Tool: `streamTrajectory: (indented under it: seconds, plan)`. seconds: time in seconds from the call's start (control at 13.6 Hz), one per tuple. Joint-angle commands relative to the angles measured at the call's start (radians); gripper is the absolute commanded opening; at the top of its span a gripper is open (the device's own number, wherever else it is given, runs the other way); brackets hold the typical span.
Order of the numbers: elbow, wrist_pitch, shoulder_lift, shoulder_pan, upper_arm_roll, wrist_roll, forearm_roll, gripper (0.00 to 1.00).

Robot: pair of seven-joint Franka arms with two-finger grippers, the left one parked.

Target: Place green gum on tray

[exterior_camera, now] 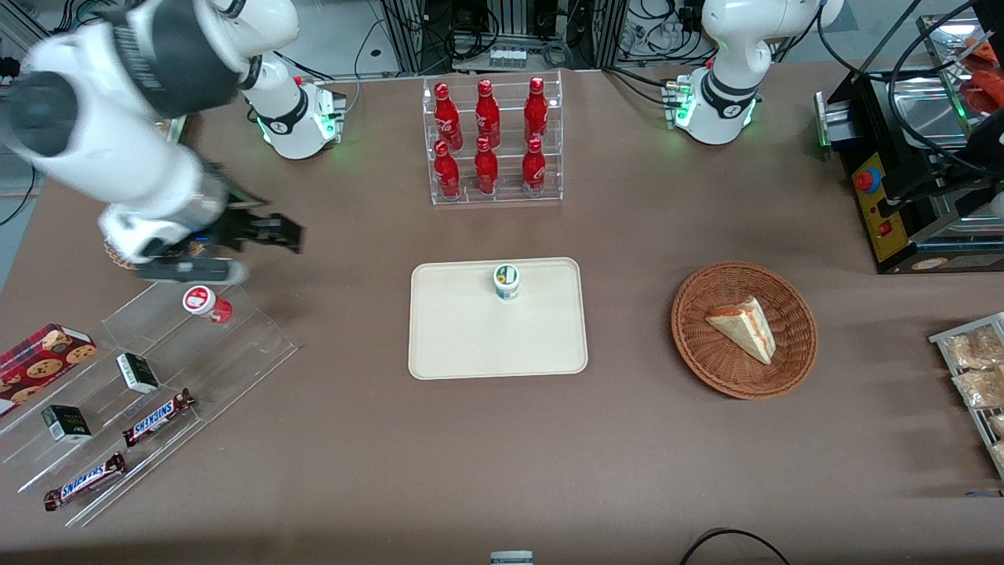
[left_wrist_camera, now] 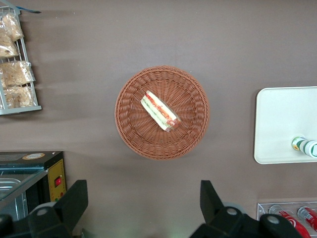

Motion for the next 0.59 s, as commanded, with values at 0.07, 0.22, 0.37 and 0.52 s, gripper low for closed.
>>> streamTrajectory:
  seconds: [0.07,0.22,0.37,0.52]
  plan:
    - [-0.02,-0.021,-0.027,-0.167,0.011,-0.168,-0.045,1.0]
    - [-0.002,-0.047,-0.023,-0.222,0.011,-0.214,-0.063,1.0]
    - [0.012,-0.051,-0.018,-0.252,0.009,-0.212,-0.074,1.0]
    - [0.02,-0.051,-0.02,-0.279,0.011,-0.215,-0.08,1.0]
